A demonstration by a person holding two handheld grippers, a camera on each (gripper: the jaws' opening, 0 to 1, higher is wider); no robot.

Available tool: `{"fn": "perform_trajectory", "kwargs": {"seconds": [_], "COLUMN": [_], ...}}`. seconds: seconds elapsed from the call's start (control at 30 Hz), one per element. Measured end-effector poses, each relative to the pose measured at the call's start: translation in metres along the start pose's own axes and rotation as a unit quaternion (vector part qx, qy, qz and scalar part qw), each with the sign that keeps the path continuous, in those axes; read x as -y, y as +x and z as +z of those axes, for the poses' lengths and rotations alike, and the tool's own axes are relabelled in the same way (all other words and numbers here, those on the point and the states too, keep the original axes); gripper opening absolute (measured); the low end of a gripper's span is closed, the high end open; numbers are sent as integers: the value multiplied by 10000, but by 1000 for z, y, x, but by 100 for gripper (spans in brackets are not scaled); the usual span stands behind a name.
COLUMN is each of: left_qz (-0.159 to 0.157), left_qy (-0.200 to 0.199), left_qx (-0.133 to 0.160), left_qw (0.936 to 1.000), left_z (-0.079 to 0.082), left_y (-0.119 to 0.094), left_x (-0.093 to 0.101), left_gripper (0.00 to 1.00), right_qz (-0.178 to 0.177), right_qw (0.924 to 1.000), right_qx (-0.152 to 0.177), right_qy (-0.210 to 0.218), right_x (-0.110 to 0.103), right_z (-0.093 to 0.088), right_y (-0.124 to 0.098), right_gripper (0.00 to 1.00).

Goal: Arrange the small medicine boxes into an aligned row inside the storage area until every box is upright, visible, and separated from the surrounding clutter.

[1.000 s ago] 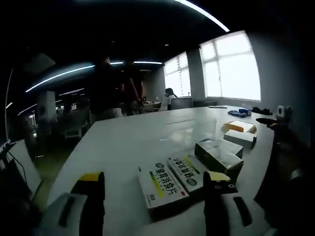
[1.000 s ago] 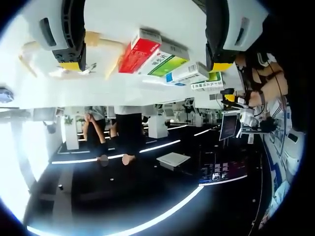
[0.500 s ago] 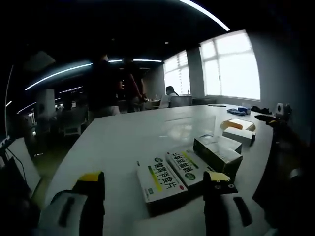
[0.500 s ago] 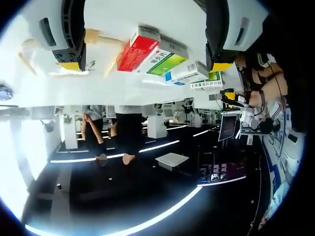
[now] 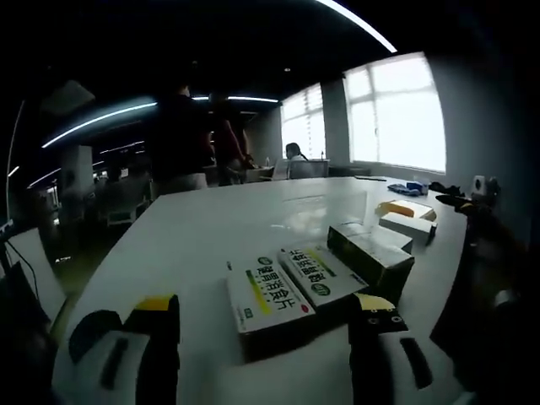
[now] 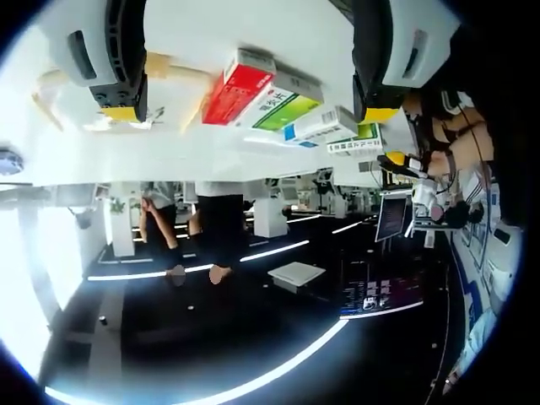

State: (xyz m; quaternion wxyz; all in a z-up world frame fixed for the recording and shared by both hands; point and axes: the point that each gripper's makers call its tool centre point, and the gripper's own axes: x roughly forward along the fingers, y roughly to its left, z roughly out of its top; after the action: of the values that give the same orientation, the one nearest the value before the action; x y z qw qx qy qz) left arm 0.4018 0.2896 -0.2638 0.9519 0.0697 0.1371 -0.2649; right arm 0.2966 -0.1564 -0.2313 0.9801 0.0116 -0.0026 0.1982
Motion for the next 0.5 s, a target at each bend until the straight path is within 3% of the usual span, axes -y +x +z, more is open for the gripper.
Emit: {"fn": "perform_trajectory", "kwargs": {"seconds": [0.5], "left_qz": [16], "left_qy": [-67], "left_qx": [-20], "left_qw": [10000], "left_z": [-8], "left_y": [2], "left_x": [7], "left_gripper": [81], "right_qz": [29], "right_qw": [10000], "right_qx": [23], "right_qy": [3], "right_x": [-2], "right_z": [0], "right_y": [0], "right_gripper": [100]}}
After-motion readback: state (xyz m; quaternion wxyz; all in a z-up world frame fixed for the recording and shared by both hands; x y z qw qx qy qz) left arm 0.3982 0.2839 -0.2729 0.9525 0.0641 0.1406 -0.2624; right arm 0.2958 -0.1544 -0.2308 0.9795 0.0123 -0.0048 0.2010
